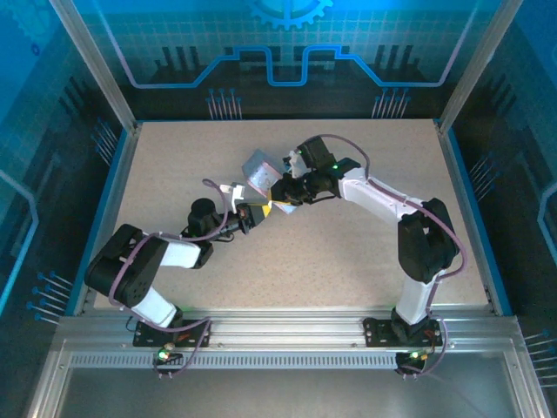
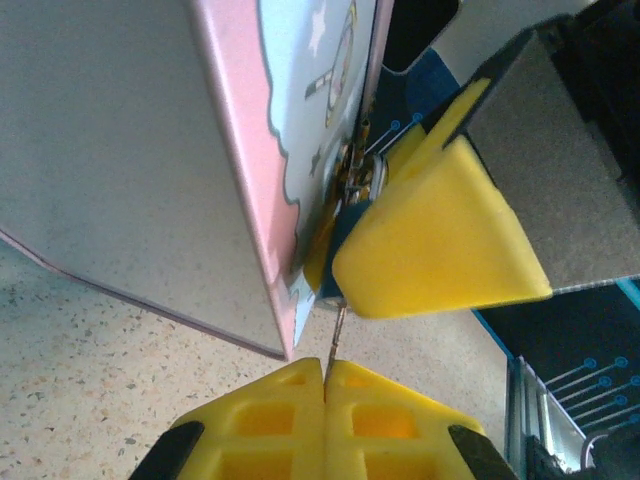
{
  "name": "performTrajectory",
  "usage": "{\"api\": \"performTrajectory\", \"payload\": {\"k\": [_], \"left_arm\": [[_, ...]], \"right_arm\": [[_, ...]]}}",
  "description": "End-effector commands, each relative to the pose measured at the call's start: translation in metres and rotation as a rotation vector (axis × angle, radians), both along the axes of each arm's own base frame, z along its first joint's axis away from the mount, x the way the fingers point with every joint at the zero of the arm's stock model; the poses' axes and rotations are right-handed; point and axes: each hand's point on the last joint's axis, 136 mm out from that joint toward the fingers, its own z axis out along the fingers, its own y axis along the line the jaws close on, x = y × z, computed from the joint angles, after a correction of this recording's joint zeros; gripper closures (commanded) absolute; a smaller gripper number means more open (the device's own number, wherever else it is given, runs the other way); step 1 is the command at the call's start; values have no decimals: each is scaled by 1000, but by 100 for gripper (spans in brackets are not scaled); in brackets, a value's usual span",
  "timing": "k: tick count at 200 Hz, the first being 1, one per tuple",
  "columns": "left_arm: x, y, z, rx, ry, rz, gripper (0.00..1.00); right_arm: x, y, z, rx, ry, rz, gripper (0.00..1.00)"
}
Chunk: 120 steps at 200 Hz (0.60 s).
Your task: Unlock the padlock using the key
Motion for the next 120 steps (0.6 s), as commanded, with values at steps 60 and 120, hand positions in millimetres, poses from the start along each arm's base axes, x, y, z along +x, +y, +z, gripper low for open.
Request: {"api": "performTrajectory", "payload": {"k": [60, 120], "left_arm": [[18, 5, 54, -34, -269, 170, 100], [17, -13, 41, 36, -362, 149, 100]], "right_arm": [[-54, 45, -17, 19, 103, 97, 100], [-61, 55, -19, 53, 136, 109, 100]]}}
